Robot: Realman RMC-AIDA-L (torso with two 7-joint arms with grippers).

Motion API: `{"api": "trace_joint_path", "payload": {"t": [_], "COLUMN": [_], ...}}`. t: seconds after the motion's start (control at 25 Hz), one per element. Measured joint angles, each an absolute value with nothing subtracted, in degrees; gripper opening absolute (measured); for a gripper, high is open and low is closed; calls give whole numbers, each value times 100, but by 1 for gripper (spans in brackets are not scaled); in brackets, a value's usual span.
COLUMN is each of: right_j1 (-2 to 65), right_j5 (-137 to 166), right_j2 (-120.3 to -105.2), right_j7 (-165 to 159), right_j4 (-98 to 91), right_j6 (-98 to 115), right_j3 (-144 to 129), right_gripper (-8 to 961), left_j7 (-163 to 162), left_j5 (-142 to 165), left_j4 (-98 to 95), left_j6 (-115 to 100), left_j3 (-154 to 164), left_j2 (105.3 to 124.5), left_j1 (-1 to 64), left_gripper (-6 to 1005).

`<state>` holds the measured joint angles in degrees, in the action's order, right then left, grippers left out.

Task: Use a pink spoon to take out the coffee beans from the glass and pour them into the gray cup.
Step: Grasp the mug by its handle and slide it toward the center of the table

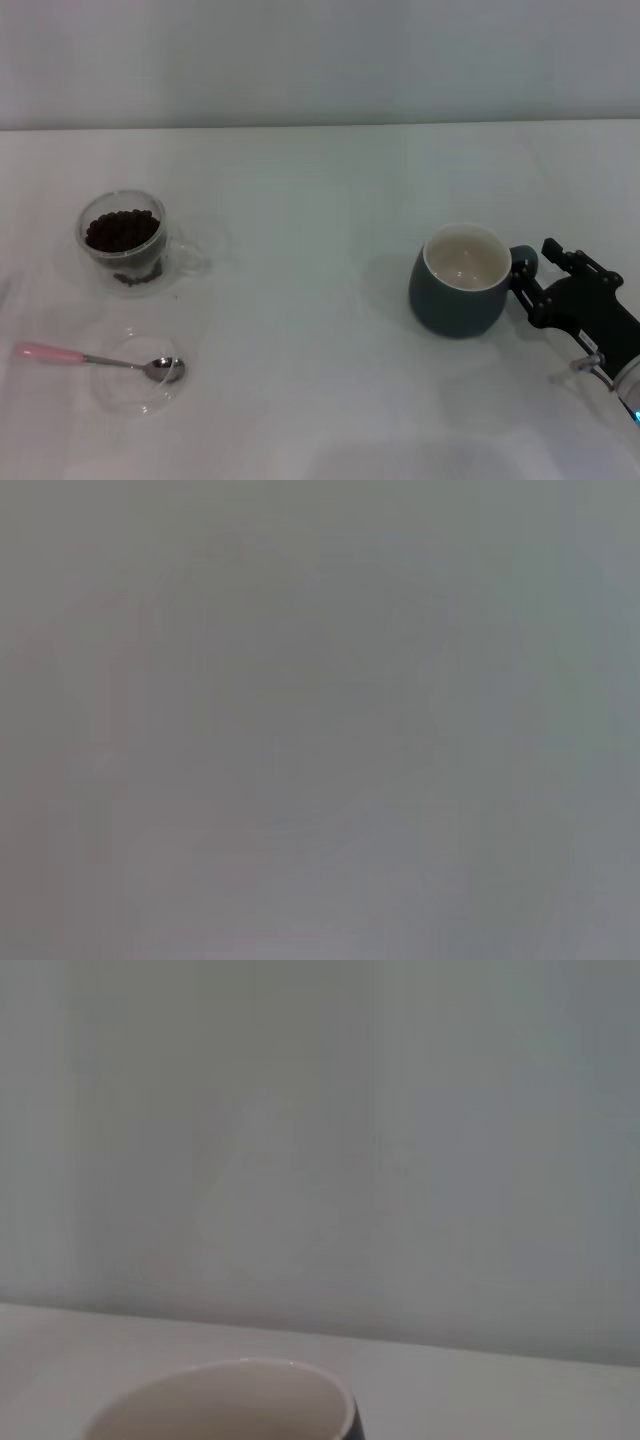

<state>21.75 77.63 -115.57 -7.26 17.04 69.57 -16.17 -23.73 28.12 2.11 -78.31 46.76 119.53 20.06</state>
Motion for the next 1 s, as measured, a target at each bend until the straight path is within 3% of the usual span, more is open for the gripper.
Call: {"api": "trace_joint_path", "payload": {"t": [0.72,1.0], "right_j1": [2579,2627], "right_j5": [7761,7754], "right_j2": [-11566,-11575], "right_j7": [-753,-755], "right_j4": [1635,1628], "right_j6": [6486,6448], "right_j3": [-1617,-1617], "right_gripper": [493,438], "left_j7": [-2373,-2373], "left_j5": [2629,2593], "left_j4": [210,210], "left_j6": [-7831,-7831], "left_j3": [4675,4675], "left_j2": [11953,11950], "left_j1": [2013,2012], "left_gripper": [875,875]}}
